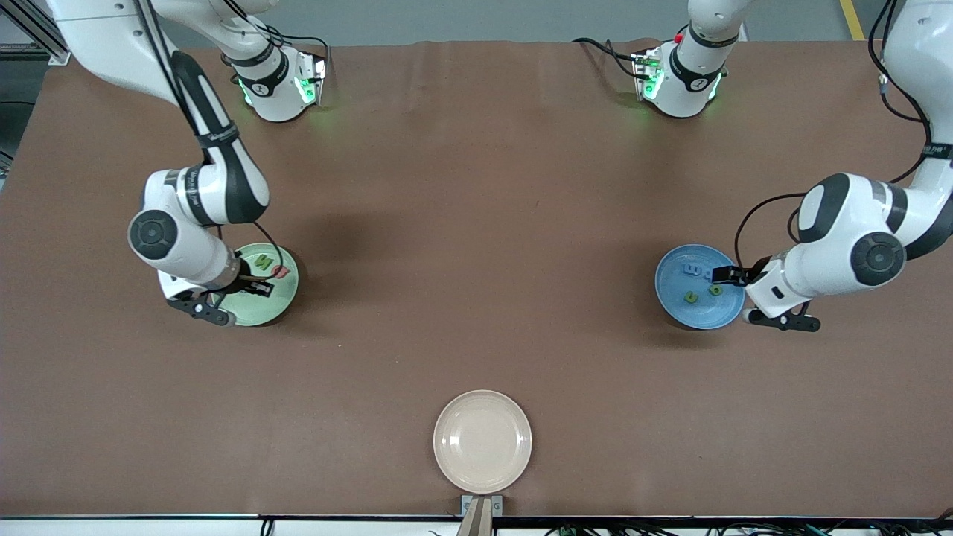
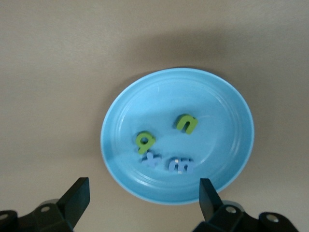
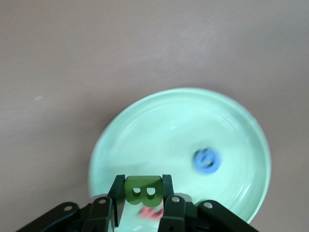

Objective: Sort upper and lower case letters into plates

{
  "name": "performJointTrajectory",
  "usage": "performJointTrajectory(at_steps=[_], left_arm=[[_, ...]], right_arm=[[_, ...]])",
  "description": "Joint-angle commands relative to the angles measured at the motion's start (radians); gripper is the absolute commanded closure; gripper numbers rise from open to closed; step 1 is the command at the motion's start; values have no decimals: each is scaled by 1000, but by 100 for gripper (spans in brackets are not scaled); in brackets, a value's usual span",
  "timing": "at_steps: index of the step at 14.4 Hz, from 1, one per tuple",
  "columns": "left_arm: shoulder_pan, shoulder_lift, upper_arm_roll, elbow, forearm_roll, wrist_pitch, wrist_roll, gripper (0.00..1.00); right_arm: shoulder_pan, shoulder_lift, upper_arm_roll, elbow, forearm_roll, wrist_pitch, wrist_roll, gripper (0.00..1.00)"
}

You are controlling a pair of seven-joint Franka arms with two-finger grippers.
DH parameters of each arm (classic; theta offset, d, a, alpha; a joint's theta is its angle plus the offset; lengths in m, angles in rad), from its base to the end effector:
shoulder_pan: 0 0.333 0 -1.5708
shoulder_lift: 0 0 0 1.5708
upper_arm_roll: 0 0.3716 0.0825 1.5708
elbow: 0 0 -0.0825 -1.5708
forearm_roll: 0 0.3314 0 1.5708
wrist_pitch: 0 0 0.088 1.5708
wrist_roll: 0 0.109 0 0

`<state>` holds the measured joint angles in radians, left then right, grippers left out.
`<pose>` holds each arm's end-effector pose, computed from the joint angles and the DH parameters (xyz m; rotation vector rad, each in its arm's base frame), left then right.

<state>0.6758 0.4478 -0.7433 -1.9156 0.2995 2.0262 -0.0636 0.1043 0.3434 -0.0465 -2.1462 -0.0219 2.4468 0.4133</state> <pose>0.5736 0.0230 0.3786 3.0829 -0.2264 -0.3130 0.5517 0.0333 0.3293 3.0590 -0.5188 -0.0536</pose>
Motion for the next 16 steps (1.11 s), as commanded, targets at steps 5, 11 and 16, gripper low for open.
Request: performJointTrajectory(at_steps=[5,11,16], left_arm=[[-387,-280,477,-33,-279,-72,199,0],[-576,-386,728,-31,-404,-98,212,0],[-648,-420,826,-17,-454,-98,208,0]], right_arm=[[-60,58,28,-41,-9,127,-59,99],[-40,98,30,-32,-4,158,-60,97],[-45,83,30,6,-6,98,-91,0]])
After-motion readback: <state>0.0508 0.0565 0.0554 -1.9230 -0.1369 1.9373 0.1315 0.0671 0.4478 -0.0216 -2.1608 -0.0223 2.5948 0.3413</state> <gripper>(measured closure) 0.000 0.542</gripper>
